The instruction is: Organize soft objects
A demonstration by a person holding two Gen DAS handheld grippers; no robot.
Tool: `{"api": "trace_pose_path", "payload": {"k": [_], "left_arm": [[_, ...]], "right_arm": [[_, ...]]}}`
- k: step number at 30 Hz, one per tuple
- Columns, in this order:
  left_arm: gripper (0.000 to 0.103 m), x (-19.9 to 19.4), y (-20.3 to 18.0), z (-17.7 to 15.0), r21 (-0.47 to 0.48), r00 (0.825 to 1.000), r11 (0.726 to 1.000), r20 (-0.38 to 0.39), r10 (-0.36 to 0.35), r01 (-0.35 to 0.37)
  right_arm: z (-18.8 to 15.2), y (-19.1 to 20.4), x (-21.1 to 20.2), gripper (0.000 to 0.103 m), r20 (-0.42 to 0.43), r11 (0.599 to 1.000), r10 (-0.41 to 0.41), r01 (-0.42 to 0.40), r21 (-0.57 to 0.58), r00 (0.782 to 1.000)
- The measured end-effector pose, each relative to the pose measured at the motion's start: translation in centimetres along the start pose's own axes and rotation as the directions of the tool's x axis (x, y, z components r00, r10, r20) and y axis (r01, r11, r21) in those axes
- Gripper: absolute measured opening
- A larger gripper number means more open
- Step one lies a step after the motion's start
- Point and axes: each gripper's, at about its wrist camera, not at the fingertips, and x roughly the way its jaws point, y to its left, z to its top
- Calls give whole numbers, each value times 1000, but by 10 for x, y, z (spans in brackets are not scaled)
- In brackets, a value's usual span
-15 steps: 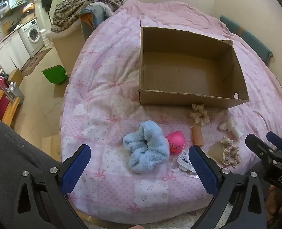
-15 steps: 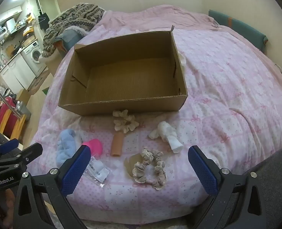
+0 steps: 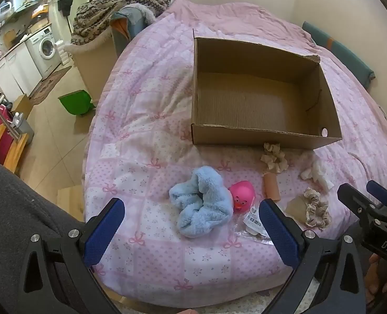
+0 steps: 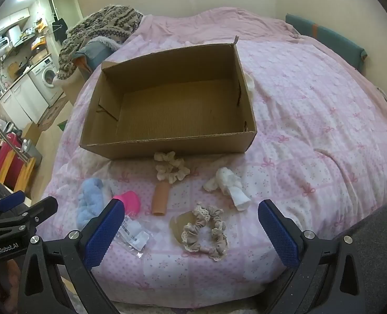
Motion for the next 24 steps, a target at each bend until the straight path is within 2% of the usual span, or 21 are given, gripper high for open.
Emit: {"api": "trace_pose_path", "payload": {"k": [24], "left_arm": [[102,1,0,0,0,1000,1000,1,3,-3]], "right_arm": [[0,1,-1,103,3,1000,3,-3,2,1000]]}}
